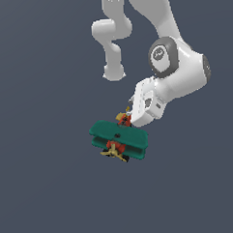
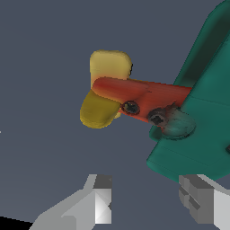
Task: Pick up the object and move it to a goal position.
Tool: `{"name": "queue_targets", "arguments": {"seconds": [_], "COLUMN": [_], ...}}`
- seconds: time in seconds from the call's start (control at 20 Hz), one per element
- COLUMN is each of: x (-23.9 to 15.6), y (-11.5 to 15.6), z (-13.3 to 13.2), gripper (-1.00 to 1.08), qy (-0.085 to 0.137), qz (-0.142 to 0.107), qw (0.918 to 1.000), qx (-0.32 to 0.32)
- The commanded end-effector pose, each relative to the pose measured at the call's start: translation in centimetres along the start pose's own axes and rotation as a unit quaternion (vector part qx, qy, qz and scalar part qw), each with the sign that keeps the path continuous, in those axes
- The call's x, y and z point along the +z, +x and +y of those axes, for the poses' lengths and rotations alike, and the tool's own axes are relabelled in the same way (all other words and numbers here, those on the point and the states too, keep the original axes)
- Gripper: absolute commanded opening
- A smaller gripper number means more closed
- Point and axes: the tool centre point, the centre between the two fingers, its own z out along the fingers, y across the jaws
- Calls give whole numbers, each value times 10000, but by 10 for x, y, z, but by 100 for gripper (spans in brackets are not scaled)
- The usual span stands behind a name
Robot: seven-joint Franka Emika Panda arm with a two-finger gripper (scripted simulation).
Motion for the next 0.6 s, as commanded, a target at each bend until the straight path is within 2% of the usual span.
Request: {"name": "queue_targets", "arguments": {"seconds": [0.0, 0.25, 0.55], "x": [0, 1, 1], "y": [4, 11, 19], "z": [2, 7, 14], "gripper": [28, 28, 28], "qy": [-38, -98, -147], "qz": [-158, -463, -824], "qw": [9995, 9958, 9868], "qx": [-271, -789, -1383]}}
